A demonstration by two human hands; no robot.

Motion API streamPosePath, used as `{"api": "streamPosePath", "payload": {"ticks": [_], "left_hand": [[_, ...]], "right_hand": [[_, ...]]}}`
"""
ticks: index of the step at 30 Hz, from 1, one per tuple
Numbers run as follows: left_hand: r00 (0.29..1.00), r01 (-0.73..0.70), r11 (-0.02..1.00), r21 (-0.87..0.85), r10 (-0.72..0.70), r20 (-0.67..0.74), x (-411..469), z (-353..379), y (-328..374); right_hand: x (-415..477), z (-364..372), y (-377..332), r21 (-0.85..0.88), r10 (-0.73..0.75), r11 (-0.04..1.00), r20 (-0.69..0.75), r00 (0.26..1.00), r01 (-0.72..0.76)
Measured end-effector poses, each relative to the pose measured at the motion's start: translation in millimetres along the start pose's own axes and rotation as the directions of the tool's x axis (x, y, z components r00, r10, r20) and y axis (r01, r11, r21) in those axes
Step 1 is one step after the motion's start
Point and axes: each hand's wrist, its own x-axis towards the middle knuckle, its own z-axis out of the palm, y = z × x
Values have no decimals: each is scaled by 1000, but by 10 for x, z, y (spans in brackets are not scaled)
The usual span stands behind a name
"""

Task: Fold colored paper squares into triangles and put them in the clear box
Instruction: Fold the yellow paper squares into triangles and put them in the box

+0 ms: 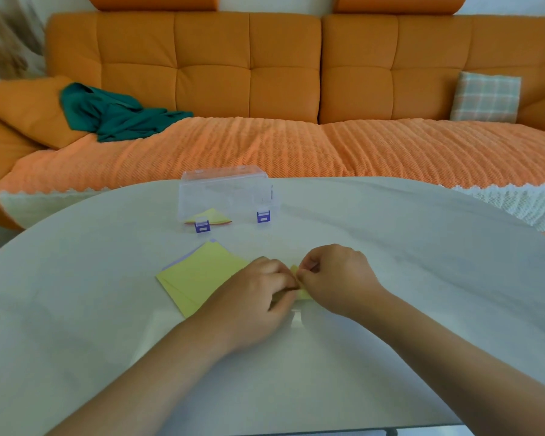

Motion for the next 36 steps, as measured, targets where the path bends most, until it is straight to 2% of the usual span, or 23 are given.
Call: {"api": "streamPosePath", "payload": {"ticks": [6, 10, 12, 17, 22, 25, 30, 36], "left_hand": [[999, -18, 999, 34, 17, 30, -18, -13, -15], [999, -33, 997, 71, 30, 42, -18, -37, -5], [998, -47, 993, 107, 41, 51, -26, -53, -3], [993, -99, 967, 236, 82, 81, -102, -60, 73], [983, -183, 876, 447, 156, 97, -206, -66, 183], [978, -201, 896, 395, 165, 125, -267, -24, 259], [995, -66, 961, 267, 46, 83, -332, 75, 296], [997, -18, 970, 242, 1, 72, -346, 95, 301]], "right_hand": [[-5, -24, 39, -193, -217, 964, -159, 963, 185], [-10, -97, 81, -286, -387, 888, -46, 921, 359], [2, -121, 81, -289, -371, 888, 10, 929, 357], [34, -136, 71, -229, -299, 927, 27, 954, 297], [37, -124, 74, -211, -249, 945, 29, 968, 249], [30, -126, 81, -195, -253, 948, 23, 967, 252], [-1, -123, 90, -202, -267, 943, 13, 964, 264], [-137, -64, 120, -294, -370, 892, -42, 928, 343]]}}
